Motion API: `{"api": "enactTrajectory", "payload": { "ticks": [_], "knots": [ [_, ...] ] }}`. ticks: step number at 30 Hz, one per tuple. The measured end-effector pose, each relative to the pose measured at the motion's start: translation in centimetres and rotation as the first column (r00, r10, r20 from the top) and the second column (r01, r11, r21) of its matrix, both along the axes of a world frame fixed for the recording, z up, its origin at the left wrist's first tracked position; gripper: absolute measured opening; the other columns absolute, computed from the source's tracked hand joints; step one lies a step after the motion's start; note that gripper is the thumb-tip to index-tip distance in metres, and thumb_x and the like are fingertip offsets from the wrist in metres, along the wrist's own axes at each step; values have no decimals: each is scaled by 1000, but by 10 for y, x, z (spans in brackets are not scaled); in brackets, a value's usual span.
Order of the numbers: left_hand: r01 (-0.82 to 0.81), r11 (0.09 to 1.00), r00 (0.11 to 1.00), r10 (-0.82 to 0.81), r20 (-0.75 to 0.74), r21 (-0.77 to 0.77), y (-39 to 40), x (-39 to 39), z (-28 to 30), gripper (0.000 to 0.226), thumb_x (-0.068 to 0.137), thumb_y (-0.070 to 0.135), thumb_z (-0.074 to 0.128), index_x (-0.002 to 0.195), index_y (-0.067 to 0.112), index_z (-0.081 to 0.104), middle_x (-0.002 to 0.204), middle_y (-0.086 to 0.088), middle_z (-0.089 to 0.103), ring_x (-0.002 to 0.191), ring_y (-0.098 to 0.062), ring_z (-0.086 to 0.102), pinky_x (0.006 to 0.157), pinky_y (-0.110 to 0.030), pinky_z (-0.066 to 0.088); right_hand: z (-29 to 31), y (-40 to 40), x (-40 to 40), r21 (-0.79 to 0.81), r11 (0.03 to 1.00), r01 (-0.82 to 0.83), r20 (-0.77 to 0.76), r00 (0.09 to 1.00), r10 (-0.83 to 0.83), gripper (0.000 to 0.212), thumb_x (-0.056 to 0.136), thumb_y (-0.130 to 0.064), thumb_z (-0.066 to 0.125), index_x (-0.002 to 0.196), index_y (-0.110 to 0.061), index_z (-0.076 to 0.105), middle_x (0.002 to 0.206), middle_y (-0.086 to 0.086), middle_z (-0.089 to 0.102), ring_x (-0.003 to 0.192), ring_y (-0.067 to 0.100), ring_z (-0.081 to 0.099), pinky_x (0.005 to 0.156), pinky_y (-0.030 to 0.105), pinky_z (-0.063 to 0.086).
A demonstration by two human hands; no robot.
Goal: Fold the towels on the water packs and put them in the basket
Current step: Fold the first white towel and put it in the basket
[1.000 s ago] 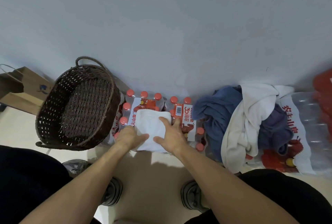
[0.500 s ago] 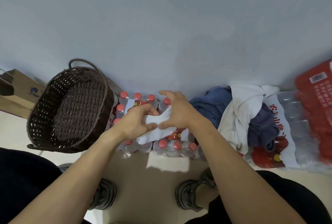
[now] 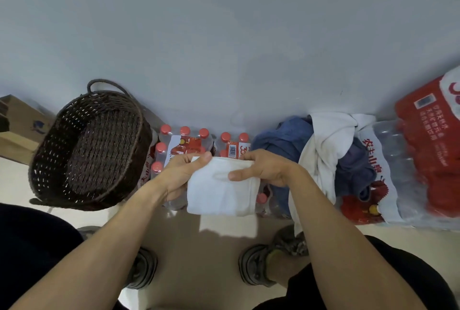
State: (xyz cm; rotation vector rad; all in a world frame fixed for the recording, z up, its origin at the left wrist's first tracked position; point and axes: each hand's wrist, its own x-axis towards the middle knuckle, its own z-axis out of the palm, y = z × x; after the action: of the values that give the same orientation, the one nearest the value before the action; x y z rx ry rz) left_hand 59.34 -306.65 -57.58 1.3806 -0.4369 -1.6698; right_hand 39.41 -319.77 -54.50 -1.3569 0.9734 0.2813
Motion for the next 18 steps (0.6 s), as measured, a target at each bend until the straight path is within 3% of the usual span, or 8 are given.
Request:
{"api": "enactTrajectory", "payload": {
  "ticks": [2, 4, 9, 14, 18],
  "knots": [
    [-17, 1000, 1000, 17, 22, 24, -1, 1, -5, 60, 83, 42, 69, 115, -9, 64, 121, -42, 55, 106, -49, 56, 92, -60, 43, -11, 0, -8, 78, 992, 104, 15, 994, -106, 59, 59, -32, 93, 110, -12, 71, 107, 5, 75, 99, 24, 72, 89, 42, 58],
    [-21, 999, 999, 20, 39, 30, -2, 2, -7, 64, 81, 47, 71, 115, -7, 63, 122, -43, 52, 102, -44, 54, 88, -55, 39, -20, 1, -13, 154, 969, 191, 49, 978, -201, 58, 63, -27, 91, 113, -9, 69, 110, 7, 74, 100, 26, 71, 89, 45, 58],
    [-60, 996, 998, 61, -12, 66, -5, 0, -18, 64, 78, 50, 74, 116, -1, 66, 119, -27, 65, 110, -40, 64, 103, -57, 44, -33, 3, -14, 292, 911, 291, 103, 937, -333, 54, 73, -20, 82, 122, -8, 63, 118, 13, 70, 108, 32, 68, 87, 47, 58],
    [-29, 991, 999, 33, -32, 128, -6, 1, -34, 66, 82, 60, 60, 123, 9, 64, 118, -16, 69, 111, -32, 66, 100, -53, 47, -44, -2, -23, 320, 866, 384, 107, 894, -436, 33, 91, -17, 68, 122, -7, 64, 115, 11, 72, 103, 28, 70, 77, 38, 59],
    [98, 966, 994, -83, -73, 240, 2, -5, -46, 57, 81, 40, 71, 122, 1, 62, 117, -16, 70, 112, -31, 65, 103, -51, 46, -52, -5, -27, 298, 856, 423, 94, 879, -468, 24, 94, -8, 61, 118, -11, 67, 114, 10, 72, 104, 28, 69, 82, 40, 58]
  ]
}}
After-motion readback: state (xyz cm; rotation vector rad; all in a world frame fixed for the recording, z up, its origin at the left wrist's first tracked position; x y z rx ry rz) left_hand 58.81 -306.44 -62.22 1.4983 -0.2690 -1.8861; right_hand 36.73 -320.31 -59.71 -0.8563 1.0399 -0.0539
